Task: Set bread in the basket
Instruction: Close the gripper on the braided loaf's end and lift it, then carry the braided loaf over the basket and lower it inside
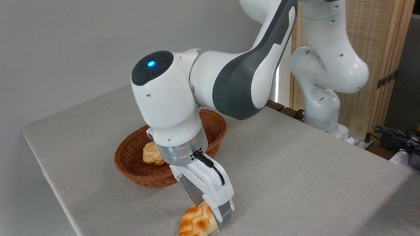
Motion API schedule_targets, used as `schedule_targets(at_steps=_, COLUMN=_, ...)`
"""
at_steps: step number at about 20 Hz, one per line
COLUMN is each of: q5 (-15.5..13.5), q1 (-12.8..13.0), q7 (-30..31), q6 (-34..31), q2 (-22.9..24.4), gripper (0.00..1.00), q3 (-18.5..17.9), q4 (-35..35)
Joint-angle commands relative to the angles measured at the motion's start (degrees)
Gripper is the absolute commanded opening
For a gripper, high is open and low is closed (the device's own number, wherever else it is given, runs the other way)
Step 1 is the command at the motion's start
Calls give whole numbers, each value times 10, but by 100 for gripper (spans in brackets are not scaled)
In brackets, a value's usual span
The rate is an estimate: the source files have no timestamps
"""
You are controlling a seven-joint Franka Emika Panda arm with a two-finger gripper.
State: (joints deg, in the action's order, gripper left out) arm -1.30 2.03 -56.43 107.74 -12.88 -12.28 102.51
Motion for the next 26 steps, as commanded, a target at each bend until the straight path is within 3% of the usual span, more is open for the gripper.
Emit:
schedule_targets(at_steps=1, q5=-25, q1=3, q7=-3, q6=16, q2=-3, gripper=100, q3=0, q4=-2)
schedule_targets(at_steps=11, q5=-41, q1=8, q7=-3, q6=26, q2=-11, gripper=99, q3=4, q4=-5)
schedule_targets(at_steps=13, q5=-42, q1=9, q7=-4, q6=27, q2=-11, gripper=78, q3=5, q4=-5)
schedule_targets(at_steps=14, q5=-48, q1=9, q7=-5, q6=27, q2=-11, gripper=60, q3=8, q4=-5)
schedule_targets(at_steps=16, q5=-60, q1=9, q7=-6, q6=27, q2=-11, gripper=43, q3=12, q4=-7)
schedule_targets(at_steps=24, q5=-65, q1=9, q7=-5, q6=28, q2=-10, gripper=39, q3=14, q4=-9)
schedule_targets(at_steps=26, q5=-65, q1=9, q7=-6, q6=28, q2=-9, gripper=33, q3=14, q4=-10)
